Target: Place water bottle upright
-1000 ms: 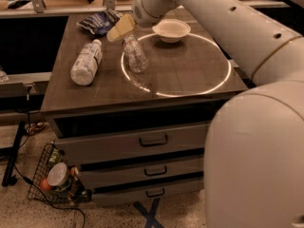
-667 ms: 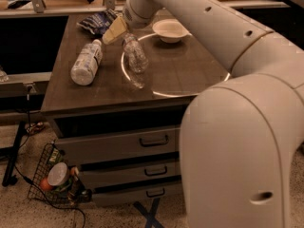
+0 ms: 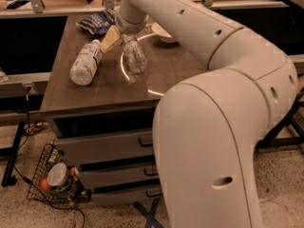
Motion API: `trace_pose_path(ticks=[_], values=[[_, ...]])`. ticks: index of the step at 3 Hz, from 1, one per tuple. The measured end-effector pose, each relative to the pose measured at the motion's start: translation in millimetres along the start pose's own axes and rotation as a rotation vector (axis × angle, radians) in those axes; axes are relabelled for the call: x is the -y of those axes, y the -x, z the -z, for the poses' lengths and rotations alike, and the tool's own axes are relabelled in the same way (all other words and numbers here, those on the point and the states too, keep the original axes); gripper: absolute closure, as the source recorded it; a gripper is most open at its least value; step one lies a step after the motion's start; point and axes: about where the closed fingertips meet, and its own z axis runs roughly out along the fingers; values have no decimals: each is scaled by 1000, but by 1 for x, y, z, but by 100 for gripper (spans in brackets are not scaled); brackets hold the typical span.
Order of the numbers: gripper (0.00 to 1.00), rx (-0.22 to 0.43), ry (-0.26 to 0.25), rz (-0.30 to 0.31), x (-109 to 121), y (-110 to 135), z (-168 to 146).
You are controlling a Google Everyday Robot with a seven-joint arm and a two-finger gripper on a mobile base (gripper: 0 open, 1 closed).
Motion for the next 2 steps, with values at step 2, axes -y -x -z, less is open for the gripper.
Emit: trace_pose_path(ticks=[2], values=[[0,-116,-57,3,-12,-20,-14]])
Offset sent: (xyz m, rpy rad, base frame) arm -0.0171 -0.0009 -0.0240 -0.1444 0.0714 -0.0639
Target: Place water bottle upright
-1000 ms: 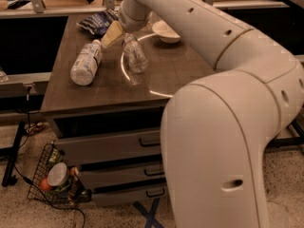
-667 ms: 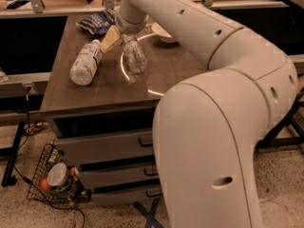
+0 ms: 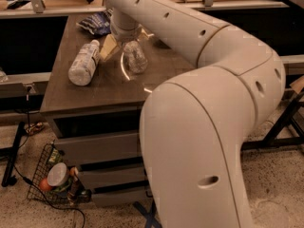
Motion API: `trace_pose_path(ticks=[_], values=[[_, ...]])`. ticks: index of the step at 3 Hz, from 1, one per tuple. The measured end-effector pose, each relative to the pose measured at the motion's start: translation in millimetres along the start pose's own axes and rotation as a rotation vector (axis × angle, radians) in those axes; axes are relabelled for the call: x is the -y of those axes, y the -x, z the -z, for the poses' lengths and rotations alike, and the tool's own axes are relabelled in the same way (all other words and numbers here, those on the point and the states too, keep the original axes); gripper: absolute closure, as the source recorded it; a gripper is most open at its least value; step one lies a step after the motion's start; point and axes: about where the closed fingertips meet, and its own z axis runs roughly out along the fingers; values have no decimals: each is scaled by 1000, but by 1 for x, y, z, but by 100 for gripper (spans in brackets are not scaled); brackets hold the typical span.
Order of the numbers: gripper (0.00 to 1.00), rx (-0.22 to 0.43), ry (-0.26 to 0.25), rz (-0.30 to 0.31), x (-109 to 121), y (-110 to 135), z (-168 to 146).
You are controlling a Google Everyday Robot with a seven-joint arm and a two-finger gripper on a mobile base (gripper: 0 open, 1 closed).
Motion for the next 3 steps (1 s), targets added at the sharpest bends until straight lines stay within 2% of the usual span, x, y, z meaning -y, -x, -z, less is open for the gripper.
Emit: trace_pose_path(ticks=[2,3], values=[[49,-28,-28,-22,9,-1,-6],[80,9,-20,-19,11,4,6]])
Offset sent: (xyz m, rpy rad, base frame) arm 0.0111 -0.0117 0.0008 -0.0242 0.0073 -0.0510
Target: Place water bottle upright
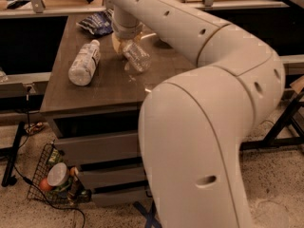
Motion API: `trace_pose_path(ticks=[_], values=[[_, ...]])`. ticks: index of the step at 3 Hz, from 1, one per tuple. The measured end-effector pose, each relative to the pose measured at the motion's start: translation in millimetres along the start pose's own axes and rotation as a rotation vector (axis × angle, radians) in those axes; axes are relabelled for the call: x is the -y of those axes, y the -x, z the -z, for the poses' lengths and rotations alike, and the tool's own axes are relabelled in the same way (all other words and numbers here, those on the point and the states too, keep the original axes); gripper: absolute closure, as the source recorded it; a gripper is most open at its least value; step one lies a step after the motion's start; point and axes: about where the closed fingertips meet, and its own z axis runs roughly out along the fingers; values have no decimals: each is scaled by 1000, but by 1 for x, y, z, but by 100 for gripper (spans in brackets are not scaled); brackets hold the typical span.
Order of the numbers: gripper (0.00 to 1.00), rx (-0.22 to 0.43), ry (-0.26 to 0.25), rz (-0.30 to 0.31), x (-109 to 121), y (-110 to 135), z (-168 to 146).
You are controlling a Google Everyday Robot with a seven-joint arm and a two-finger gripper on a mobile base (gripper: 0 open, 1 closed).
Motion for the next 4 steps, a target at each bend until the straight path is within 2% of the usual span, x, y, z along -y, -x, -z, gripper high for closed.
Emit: trace_pose_path(ticks=[1,2,3,4], values=[[100,108,18,21,8,13,33],[100,298,91,62,15,26,85],[100,520,205,74,21,33,118],[100,752,296,-3,54,36,138]])
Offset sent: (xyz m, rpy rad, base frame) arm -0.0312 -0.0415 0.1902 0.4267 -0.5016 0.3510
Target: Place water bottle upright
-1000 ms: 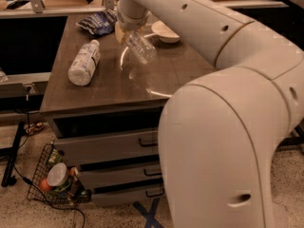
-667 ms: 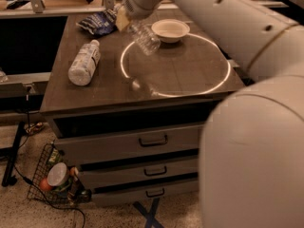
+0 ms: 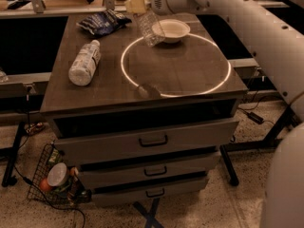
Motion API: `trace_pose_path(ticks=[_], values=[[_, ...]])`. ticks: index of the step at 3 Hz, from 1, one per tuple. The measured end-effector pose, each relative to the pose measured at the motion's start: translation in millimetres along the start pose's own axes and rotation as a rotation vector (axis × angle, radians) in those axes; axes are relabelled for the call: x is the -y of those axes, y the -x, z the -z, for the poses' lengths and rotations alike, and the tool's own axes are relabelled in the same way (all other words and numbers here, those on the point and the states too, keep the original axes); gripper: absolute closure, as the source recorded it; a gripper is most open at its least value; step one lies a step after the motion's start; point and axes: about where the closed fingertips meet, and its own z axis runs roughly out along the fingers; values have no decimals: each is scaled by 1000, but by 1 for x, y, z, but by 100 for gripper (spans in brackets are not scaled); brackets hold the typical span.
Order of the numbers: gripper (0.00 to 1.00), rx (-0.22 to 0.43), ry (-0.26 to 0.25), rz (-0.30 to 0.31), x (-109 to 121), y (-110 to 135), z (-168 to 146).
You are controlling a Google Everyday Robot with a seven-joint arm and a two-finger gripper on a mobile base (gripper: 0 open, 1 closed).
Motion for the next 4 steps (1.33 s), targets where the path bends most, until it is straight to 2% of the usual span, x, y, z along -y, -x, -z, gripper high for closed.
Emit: trace_pose_path(ticks=[1,2,3,4], values=[[100,99,41,-31,6,9,31],[100,99,41,-31,6,9,31],[100,172,4,-40,10,3,62],[100,260,-26,0,18,2,97]])
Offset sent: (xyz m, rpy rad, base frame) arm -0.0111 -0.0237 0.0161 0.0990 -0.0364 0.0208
